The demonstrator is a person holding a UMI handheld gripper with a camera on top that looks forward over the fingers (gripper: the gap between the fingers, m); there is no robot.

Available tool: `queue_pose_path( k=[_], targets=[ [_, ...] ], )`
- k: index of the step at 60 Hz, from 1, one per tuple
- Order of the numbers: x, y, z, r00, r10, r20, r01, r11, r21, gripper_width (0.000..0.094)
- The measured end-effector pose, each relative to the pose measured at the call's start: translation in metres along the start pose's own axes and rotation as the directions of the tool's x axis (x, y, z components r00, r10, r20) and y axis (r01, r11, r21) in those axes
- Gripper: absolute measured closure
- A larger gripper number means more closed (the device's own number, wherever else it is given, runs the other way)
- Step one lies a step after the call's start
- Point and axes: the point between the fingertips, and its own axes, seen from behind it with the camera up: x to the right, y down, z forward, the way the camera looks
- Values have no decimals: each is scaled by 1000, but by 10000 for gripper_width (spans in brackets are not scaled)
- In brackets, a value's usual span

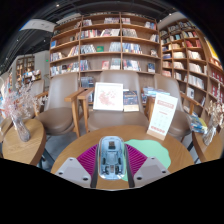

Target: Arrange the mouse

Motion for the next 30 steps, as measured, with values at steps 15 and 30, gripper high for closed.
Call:
queue_pose_path(
  k=[15, 30],
  targets=[
    [116, 22, 73, 991, -19, -134, 9, 997, -79, 515],
    [135, 77, 107, 990, 43, -132, -64, 984, -165, 513]
  ],
)
